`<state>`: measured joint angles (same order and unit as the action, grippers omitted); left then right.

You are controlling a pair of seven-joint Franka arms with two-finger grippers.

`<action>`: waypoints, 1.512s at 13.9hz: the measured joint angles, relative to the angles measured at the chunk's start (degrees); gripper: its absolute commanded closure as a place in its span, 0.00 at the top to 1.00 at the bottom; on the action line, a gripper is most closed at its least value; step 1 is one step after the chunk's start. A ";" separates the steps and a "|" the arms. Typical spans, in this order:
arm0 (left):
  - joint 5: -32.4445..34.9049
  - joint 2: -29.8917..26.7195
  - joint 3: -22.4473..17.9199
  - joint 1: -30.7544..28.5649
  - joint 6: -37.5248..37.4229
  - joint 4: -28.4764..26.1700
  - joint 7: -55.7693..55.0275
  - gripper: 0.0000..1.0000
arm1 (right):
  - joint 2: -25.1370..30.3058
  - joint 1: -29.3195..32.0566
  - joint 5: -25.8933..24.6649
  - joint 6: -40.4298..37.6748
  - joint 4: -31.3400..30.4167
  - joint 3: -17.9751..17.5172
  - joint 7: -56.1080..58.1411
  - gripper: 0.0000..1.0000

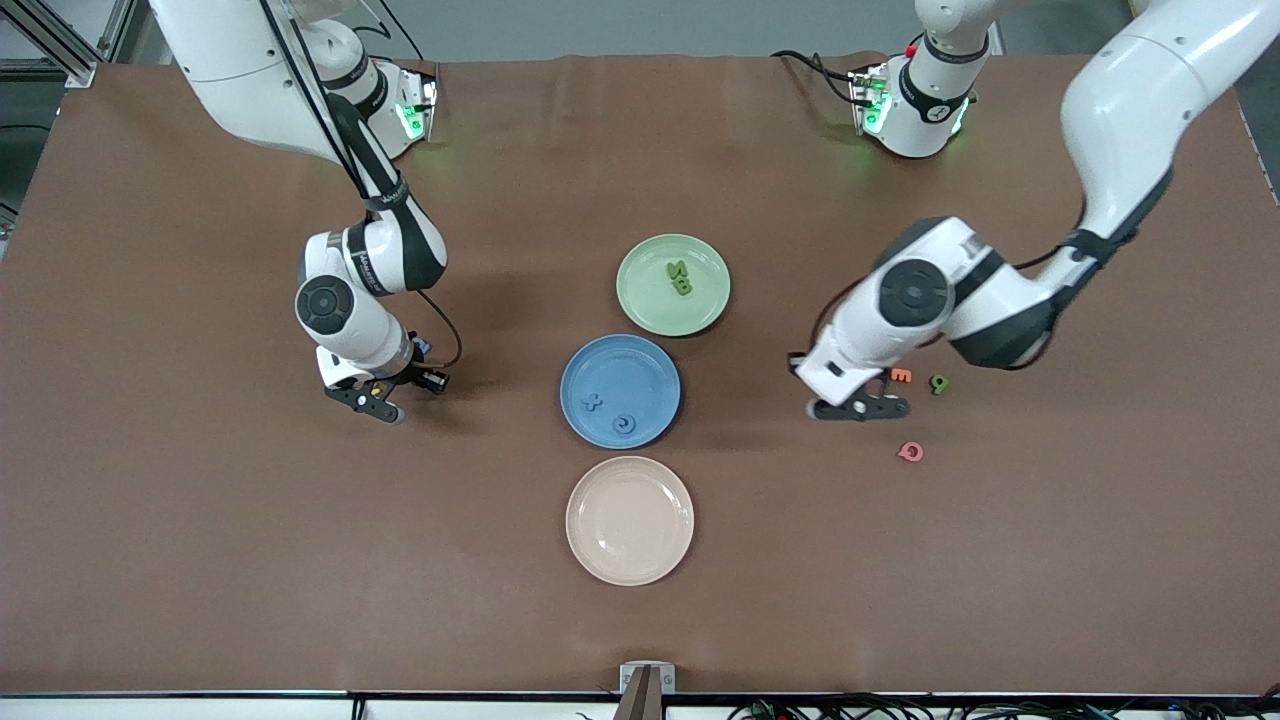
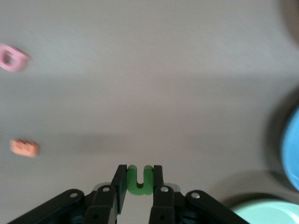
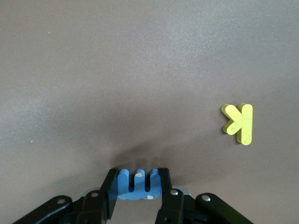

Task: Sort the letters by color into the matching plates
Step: 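Carry the u over the green plate while the right carries m to blue, then release both letters onto the plates and return both grippers to letters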

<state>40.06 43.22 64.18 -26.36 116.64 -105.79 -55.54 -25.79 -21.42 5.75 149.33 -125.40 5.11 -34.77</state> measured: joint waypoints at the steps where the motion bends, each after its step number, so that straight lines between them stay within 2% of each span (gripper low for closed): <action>1: 0.00 0.00 0.00 2.23 0.00 -0.04 -3.26 0.00 | 0.00 0.00 0.00 0.00 0.00 0.00 0.00 0.05; 4: 0.00 0.01 0.00 7.69 -0.38 -0.83 -10.83 0.00 | -0.01 0.00 0.00 -1.93 0.61 0.02 -0.05 0.03; 7: 0.00 0.03 -0.03 11.94 -0.61 -2.46 -16.68 0.00 | 0.02 -0.43 0.04 -8.71 5.12 -0.30 -2.68 0.03; 12: 0.00 0.42 -0.12 17.04 -0.37 -4.55 -23.80 0.00 | -0.45 -7.96 1.07 -12.03 14.28 -0.84 -15.57 0.02; 15: 0.00 0.69 -0.27 19.42 1.84 -5.58 -28.28 0.04 | -3.57 -12.18 3.13 -13.71 20.05 -0.91 -22.37 0.02; 16: 0.00 0.70 -0.58 20.16 2.95 -6.06 -29.50 0.12 | -5.11 -13.45 3.22 -13.94 22.21 -0.92 -24.89 0.02; 17: 0.00 0.72 -1.27 20.97 3.91 -6.41 -30.31 0.23 | -6.73 -14.77 3.24 -13.97 24.21 -0.94 -27.51 0.02; 20: 0.00 0.88 -4.34 23.60 5.87 -6.74 -32.79 0.97 | -11.14 -18.81 3.26 -13.96 29.15 -0.95 -34.34 0.02; 21: 0.00 0.92 -4.87 23.90 6.09 -6.73 -33.56 1.00 | -12.18 -19.85 3.26 -13.95 30.25 -0.96 -36.05 0.02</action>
<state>40.06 44.14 59.30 -2.46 122.73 -112.52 -89.10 -37.97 -41.27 9.02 135.37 -95.14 4.15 -70.83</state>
